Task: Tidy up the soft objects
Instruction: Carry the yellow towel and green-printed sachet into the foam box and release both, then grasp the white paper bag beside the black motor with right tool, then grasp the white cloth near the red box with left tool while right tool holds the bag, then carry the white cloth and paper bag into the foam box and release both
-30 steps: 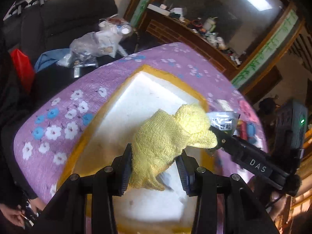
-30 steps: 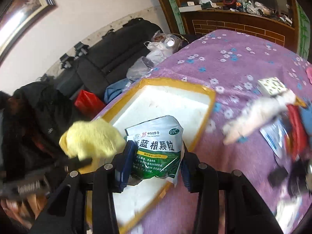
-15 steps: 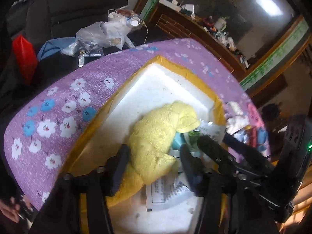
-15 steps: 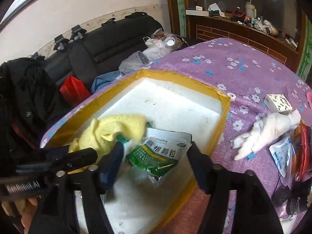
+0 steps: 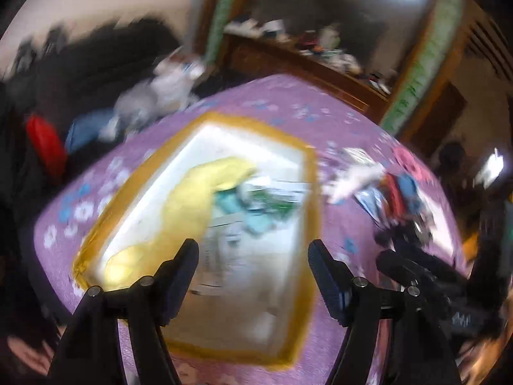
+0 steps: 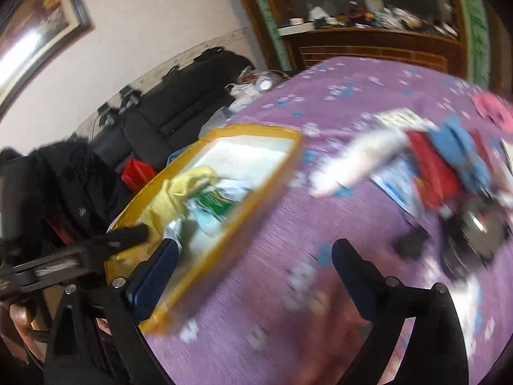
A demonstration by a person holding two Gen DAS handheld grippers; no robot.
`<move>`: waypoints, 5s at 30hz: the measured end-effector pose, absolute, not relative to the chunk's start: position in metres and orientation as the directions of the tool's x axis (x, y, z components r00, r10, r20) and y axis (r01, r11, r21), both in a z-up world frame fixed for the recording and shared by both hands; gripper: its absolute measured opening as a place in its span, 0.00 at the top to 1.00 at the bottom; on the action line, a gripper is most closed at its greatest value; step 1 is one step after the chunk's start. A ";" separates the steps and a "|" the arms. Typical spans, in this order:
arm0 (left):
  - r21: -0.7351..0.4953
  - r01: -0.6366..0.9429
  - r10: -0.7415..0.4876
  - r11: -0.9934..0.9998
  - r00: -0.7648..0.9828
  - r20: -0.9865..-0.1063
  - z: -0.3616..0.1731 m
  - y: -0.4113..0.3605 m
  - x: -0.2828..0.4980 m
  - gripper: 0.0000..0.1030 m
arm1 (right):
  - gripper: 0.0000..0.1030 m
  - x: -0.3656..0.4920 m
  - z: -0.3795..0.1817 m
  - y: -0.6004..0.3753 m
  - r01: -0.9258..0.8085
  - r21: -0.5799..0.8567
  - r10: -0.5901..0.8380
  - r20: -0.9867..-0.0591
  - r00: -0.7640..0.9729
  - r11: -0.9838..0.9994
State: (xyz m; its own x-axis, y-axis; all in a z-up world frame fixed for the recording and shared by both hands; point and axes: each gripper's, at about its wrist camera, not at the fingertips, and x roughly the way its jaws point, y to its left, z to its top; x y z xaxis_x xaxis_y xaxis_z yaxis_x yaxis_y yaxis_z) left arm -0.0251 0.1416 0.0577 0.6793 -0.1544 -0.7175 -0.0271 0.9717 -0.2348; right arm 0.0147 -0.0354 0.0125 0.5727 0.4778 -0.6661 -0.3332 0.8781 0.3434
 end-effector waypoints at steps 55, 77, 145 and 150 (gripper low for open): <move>-0.352 0.235 -0.423 0.906 0.517 -0.745 0.030 0.006 0.028 0.29 | 0.54 0.000 -0.039 -0.108 -0.037 0.042 0.056 -0.781 0.622 0.998; -0.354 0.174 -0.394 0.919 0.345 -0.852 0.030 -0.106 0.199 0.59 | 0.61 -0.002 -0.025 -0.129 -0.006 0.140 0.108 -0.737 0.667 0.990; -0.368 -0.057 -0.237 0.928 0.672 -0.701 0.068 0.228 0.077 0.59 | 0.59 0.038 0.055 0.050 -0.426 0.181 0.425 -0.681 0.596 0.887; -0.357 -0.077 -0.228 0.931 0.642 -0.732 0.048 0.233 0.116 0.59 | 0.59 0.107 0.038 0.090 -0.376 0.145 0.355 -0.730 0.584 0.915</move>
